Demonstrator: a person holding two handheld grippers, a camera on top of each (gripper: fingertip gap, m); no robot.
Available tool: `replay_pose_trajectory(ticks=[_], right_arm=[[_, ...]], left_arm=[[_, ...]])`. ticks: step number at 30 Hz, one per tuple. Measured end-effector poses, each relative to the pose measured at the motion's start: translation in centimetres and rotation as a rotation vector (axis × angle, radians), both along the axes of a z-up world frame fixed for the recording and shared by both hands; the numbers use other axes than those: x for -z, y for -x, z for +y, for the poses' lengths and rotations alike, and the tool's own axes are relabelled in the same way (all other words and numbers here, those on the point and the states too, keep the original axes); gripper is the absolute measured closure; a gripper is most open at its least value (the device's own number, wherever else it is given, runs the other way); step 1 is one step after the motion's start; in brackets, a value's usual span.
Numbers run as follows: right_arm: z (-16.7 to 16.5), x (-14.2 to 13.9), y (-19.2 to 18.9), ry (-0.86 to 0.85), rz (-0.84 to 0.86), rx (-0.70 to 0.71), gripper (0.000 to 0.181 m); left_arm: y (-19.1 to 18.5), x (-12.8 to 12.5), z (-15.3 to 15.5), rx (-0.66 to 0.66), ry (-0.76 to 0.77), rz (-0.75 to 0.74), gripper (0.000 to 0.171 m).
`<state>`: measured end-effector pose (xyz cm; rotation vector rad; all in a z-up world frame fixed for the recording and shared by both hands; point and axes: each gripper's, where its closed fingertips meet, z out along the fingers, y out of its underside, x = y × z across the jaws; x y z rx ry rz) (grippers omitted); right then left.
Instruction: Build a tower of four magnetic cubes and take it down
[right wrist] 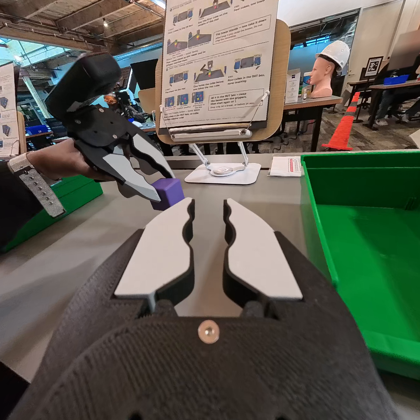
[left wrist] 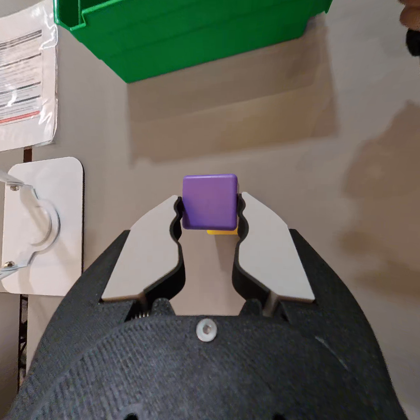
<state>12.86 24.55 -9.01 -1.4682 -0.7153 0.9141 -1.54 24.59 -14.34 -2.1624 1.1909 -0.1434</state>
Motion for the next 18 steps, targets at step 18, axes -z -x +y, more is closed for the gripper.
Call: replay_pose_trajectory(ticks=[18], right_arm=[[-0.1,0.4,0.0,0.03,-0.006,-0.014,0.157]], left_arm=[[-0.6,1.0,-0.4,0.051,0.075,0.022,0.125]])
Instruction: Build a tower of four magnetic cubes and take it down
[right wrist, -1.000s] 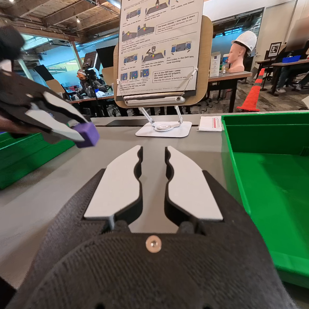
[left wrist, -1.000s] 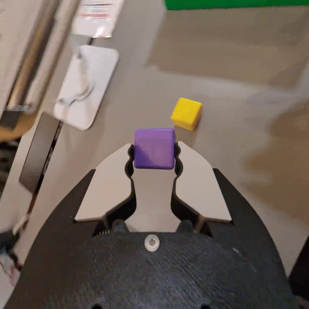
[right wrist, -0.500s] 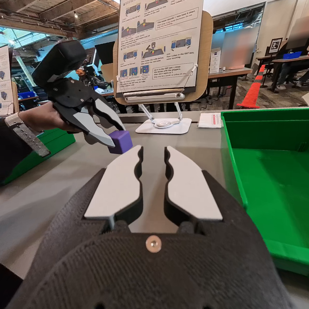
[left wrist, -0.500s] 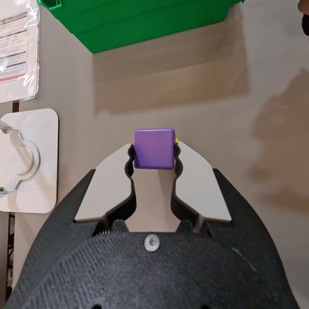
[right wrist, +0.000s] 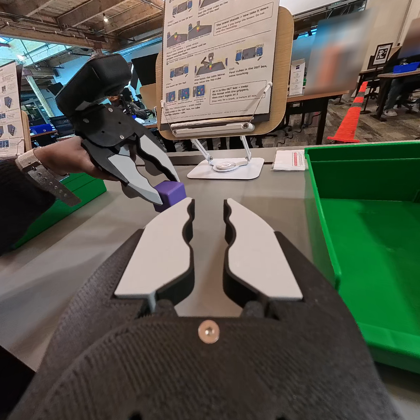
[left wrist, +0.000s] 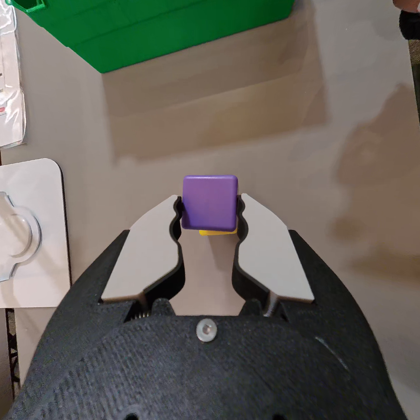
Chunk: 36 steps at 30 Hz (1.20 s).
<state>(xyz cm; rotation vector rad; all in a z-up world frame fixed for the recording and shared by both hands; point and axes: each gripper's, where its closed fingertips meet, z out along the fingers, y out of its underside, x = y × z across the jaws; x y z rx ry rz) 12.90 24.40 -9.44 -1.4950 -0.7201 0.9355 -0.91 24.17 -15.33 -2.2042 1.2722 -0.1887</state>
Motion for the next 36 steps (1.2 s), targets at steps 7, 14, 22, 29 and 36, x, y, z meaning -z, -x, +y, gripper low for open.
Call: replay_pose_trajectory(ticks=[7,14,22,29,36], right_arm=[[-0.1,0.0,0.1,0.004,-0.001,-0.006,0.157],[-0.1,0.1,0.1,0.007,-0.001,-0.006,0.157],[0.0,0.1,0.0,0.014,0.004,-0.006,0.157],[0.1,0.1,-0.1,0.03,0.011,-0.005,0.157],[0.2,0.2,-0.1,0.035,0.01,-0.005,0.157]], left_arm=[[0.2,0.2,-0.2,-0.009,0.024,-0.042,0.125],[0.4,0.8,-0.2,-0.016,0.038,-0.044,0.125],[0.6,1.8,-0.1,-0.03,0.062,-0.014,0.125],[0.6,1.8,0.0,-0.035,0.06,-0.018,0.125],[1.8,1.9,1.2,-0.105,0.003,0.021,0.124]])
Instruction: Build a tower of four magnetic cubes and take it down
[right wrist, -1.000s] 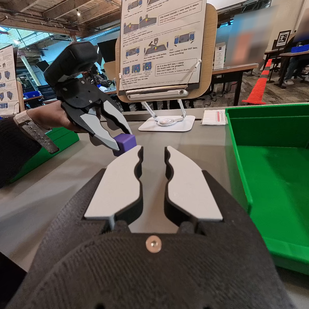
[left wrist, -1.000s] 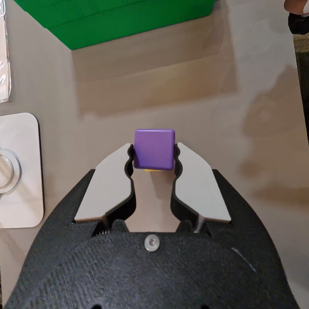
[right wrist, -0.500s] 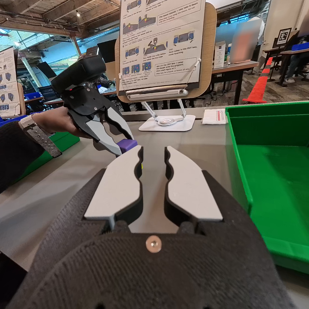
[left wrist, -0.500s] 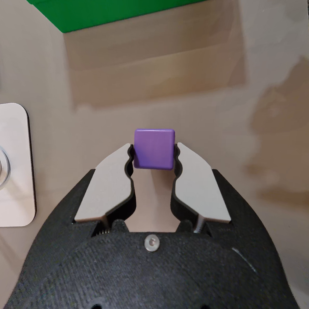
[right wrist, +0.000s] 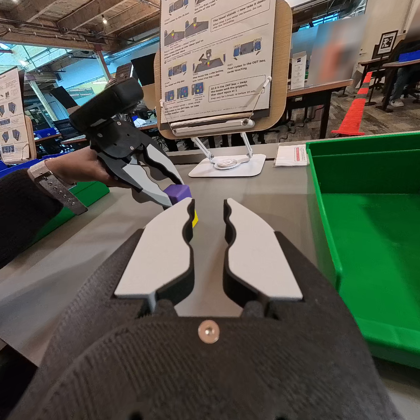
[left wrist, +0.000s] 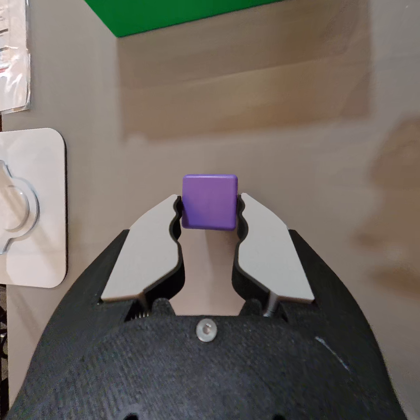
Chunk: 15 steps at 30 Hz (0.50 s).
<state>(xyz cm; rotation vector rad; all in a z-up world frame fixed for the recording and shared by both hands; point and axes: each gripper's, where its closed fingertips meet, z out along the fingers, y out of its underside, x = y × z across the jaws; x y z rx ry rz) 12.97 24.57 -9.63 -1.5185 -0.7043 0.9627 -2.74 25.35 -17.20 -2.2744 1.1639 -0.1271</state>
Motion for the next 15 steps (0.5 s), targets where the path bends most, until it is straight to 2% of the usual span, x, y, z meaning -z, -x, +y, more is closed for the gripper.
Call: replay_pose_trajectory(ticks=[15], right_arm=[[0.12,0.12,-0.08,0.014,0.0,0.002,0.157]], left_arm=[[0.23,0.02,-0.85,-0.018,0.043,0.009,0.124]])
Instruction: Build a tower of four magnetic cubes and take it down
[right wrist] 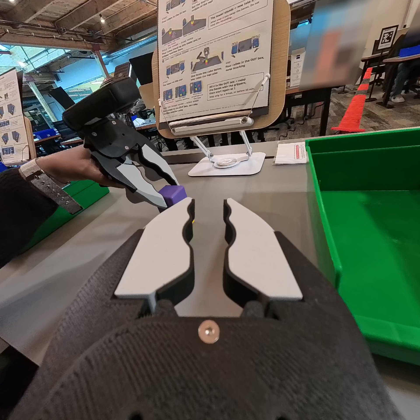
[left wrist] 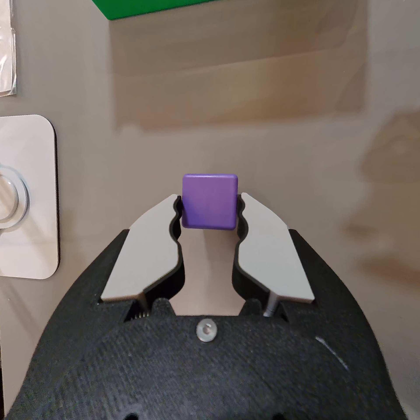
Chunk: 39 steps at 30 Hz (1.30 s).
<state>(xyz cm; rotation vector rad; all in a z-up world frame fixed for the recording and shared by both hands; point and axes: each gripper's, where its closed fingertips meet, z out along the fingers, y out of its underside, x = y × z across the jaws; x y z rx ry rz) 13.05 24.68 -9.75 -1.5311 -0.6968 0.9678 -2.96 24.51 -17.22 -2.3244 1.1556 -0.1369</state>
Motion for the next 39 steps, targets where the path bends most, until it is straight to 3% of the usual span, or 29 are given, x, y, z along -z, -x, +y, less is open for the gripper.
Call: replay_pose_trajectory(ticks=[17,19,22,26,29,34,36,39], right_arm=[[0.1,0.1,-0.1,0.023,0.006,-0.001,0.157],[0.1,0.2,-0.1,0.027,0.007,-0.002,0.157],[0.2,0.1,-0.1,0.031,0.011,-0.002,0.157],[0.2,0.1,-0.2,0.039,0.015,-0.002,0.157],[0.3,0.2,-0.2,0.052,0.022,-0.004,0.157],[0.3,0.3,0.0,0.08,0.033,-0.021,0.157],[0.1,0.1,0.4,0.051,0.023,-0.029,0.157],[-0.3,-0.5,1.3,-0.045,-0.009,-0.029,0.16]], left_arm=[[-0.2,0.0,-1.1,-0.02,0.061,-0.015,0.124],[-0.5,-0.1,-1.4,-0.015,0.076,-0.046,0.116],[-0.6,-0.9,-1.3,-0.021,0.059,-0.087,0.1],[0.6,-3.8,-1.0,-0.058,-0.023,-0.14,0.097],[3.6,-8.6,0.0,-0.184,-0.189,-0.231,0.096],[12.8,-17.5,-0.6,-0.555,-0.517,-0.449,0.093],[17.1,-19.5,-2.3,-0.721,-0.616,-0.486,0.096],[22.5,-20.1,-5.6,-0.921,-0.678,-0.521,0.1]])
